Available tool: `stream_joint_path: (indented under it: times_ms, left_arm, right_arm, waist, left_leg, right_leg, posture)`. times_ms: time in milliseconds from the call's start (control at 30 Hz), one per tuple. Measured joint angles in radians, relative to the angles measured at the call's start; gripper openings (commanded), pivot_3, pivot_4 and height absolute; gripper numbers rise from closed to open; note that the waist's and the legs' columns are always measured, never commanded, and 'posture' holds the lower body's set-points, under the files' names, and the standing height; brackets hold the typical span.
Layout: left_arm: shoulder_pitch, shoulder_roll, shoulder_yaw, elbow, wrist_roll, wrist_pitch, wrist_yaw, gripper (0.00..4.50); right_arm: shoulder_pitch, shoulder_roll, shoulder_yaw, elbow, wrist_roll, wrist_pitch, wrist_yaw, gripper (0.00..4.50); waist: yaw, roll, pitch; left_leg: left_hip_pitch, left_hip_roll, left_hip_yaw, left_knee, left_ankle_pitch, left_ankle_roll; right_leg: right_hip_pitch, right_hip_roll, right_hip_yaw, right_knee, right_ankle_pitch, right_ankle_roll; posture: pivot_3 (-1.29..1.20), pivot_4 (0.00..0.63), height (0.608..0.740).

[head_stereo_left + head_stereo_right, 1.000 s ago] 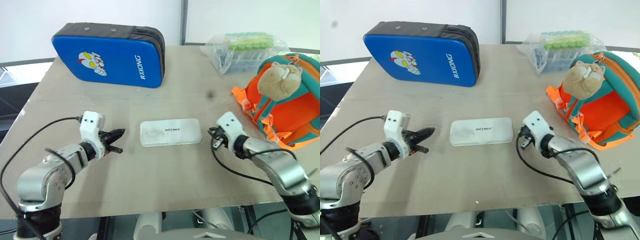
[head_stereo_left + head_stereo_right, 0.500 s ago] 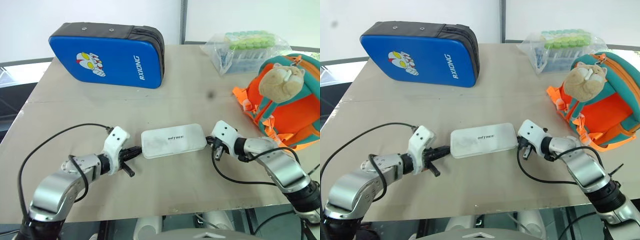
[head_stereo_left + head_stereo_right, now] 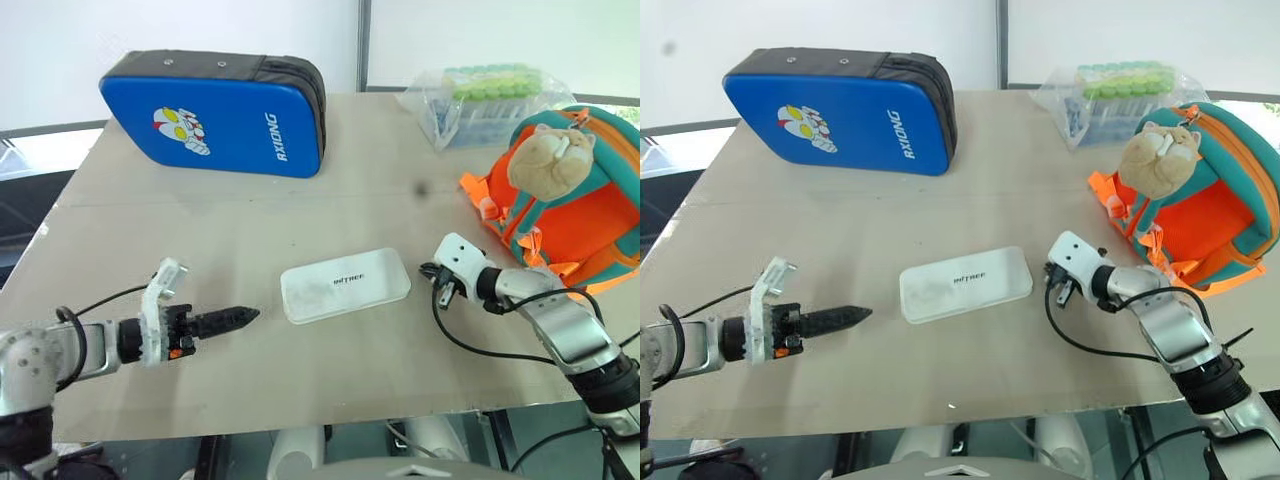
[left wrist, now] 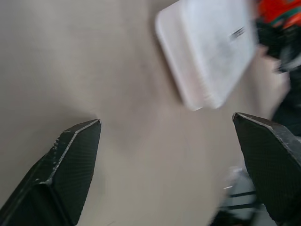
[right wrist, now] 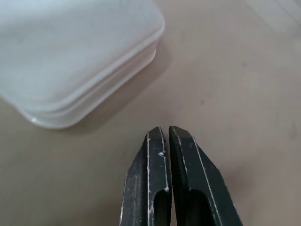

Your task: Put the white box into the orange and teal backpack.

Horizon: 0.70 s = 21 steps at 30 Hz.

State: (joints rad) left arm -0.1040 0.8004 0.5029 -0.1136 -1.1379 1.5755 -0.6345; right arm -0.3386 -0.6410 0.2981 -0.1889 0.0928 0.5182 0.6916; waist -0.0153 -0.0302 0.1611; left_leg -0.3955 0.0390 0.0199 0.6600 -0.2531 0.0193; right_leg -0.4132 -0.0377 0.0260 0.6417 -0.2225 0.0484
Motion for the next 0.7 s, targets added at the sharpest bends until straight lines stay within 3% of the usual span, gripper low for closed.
stream_joint_path:
  times_ms: [300,500,567,633,700]
  left_arm:
    - [-0.131,-0.231,-0.055,0.048,-0.201,0.027,0.344,4.34]
    - [-0.156,-0.337,-0.036,0.068,-0.244,0.026,0.457,4.34]
    - [-0.144,-0.358,-0.024,0.069,-0.28,0.012,0.498,3.95]
    - [-0.117,-0.378,-0.021,0.07,-0.322,-0.019,0.549,3.27]
    - [-0.085,-0.382,-0.037,0.071,-0.37,-0.04,0.592,2.25]
  right_arm:
    - [-0.077,0.085,0.06,0.065,-0.028,-0.042,0.074,0.0]
    - [-0.103,0.145,0.099,0.091,-0.053,-0.063,0.104,0.0]
    - [-0.097,0.165,0.084,0.092,-0.057,-0.06,0.096,0.0]
    - [-0.075,0.177,0.045,0.086,-0.052,-0.058,0.073,0.0]
    - [-0.038,0.182,0.013,0.062,-0.029,-0.04,0.058,0.0]
  waist:
    - [0.002,-0.002,0.0]
    - [0.004,-0.002,-0.001]
    - [0.004,-0.002,-0.001]
    - [0.005,-0.002,-0.001]
    - [0.006,-0.002,0.0]
  left_leg:
    - [-0.001,-0.002,-0.003,0.0,0.0,0.0]
    - [-0.001,-0.003,-0.003,0.004,0.0,-0.001]
    - [-0.001,-0.003,-0.003,0.005,0.0,-0.001]
    - [-0.001,-0.002,-0.003,0.005,0.0,-0.001]
    - [-0.002,-0.002,-0.003,0.005,0.0,-0.001]
  right_leg:
    - [0.0,-0.004,0.001,0.0,0.002,-0.002]
    - [0.002,-0.004,0.001,0.001,0.002,-0.002]
    - [0.002,-0.005,0.001,0.001,0.002,-0.002]
    - [0.002,-0.005,0.001,0.001,0.002,-0.002]
    - [0.001,-0.006,0.001,0.001,0.002,-0.002]
  posture:
    - [0.0,0.15,0.74]
    - [0.0,0.15,0.74]
    - [0.0,0.15,0.74]
    - [0.0,0.15,0.74]
    - [0.0,0.15,0.74]
